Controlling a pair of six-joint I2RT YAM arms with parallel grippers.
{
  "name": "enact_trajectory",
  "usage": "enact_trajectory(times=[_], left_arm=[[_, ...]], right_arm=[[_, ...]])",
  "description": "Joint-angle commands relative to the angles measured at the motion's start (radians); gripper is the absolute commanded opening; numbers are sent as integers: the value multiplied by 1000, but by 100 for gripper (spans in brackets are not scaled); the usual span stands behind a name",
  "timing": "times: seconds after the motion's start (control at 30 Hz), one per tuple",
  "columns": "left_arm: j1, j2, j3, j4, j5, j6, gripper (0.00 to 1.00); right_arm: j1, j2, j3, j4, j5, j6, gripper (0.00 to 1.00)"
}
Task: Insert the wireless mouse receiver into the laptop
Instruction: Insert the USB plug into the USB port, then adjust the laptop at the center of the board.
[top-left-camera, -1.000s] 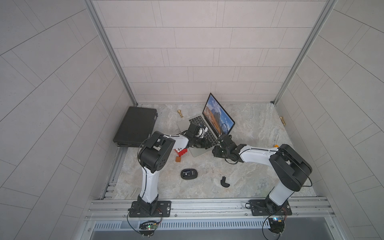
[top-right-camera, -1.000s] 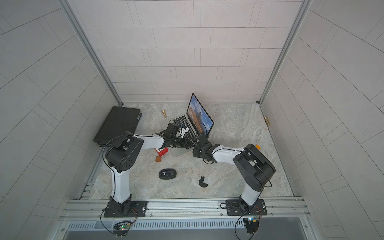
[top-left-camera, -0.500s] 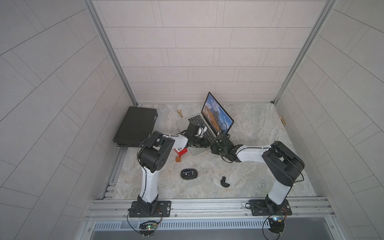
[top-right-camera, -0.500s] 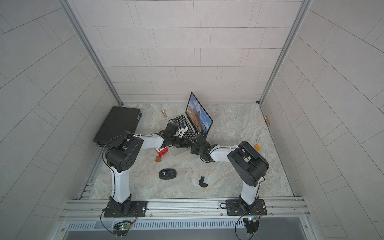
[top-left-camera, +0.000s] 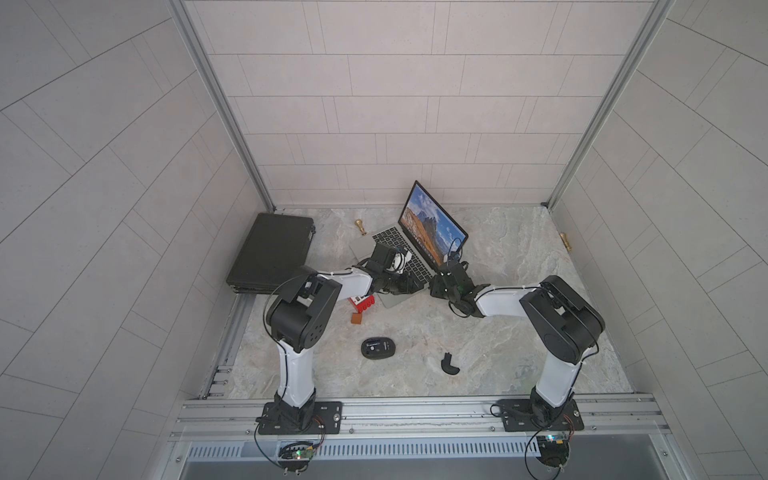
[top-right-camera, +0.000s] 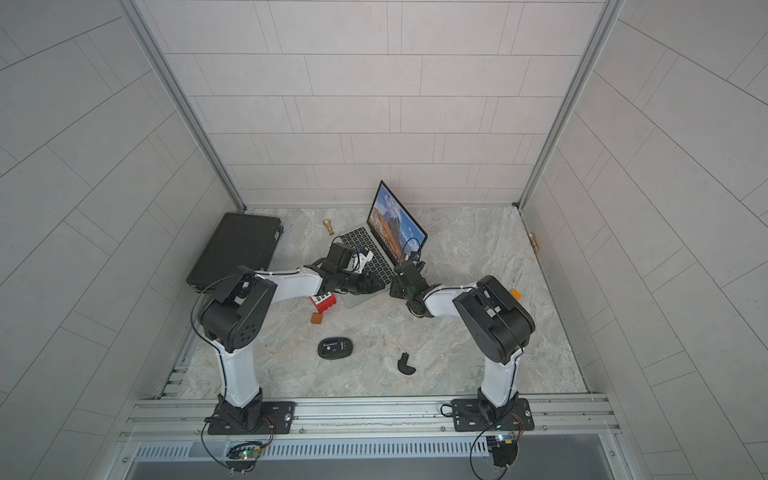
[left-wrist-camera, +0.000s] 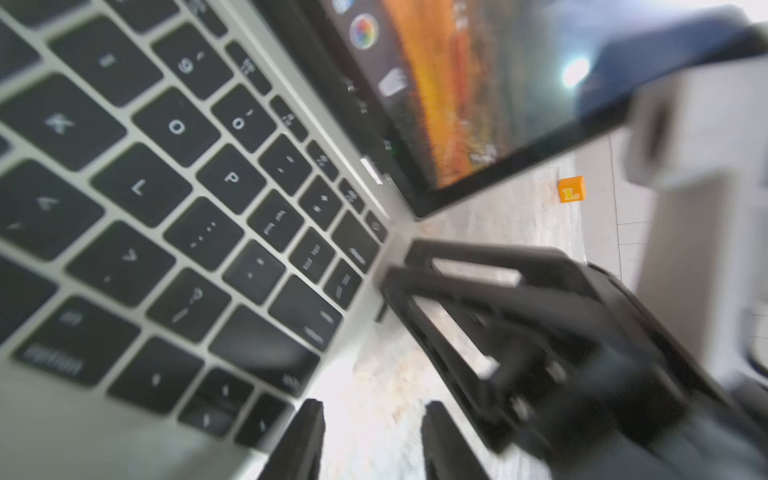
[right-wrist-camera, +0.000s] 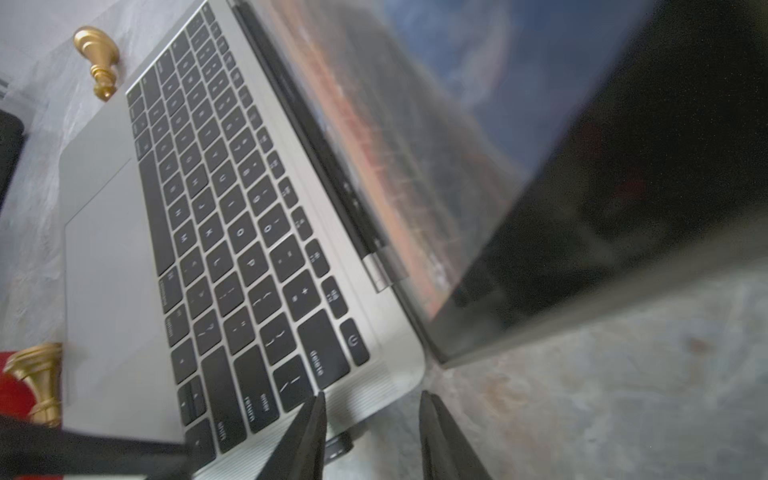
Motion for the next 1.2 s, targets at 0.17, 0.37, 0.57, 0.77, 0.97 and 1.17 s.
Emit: enact_trajectory(times=[0.17, 0.37, 0.57, 0.77, 0.97, 1.17], left_arm=[[-4, -205, -102, -83, -46, -19, 53], [-3, -275, -181, -93, -50, -41, 54], [-4, -362, -255, -117, -58, -51, 55], [-4, -429, -304, -154, -79, -45, 56], [-6, -477, -338, -170, -69, -52, 56], [-25, -565, -378, -219, -74, -42, 59]], right_arm=[[-58, -84, -22, -12, 46, -74, 47], [-103, -118, -12, 20, 36, -121, 53], [-161, -77, 41, 36, 29, -191, 53], [-182, -68, 84, 36, 41, -288, 48], [-213, -71, 136, 1, 36, -382, 47], [-215, -148, 147, -121, -47, -390, 67]])
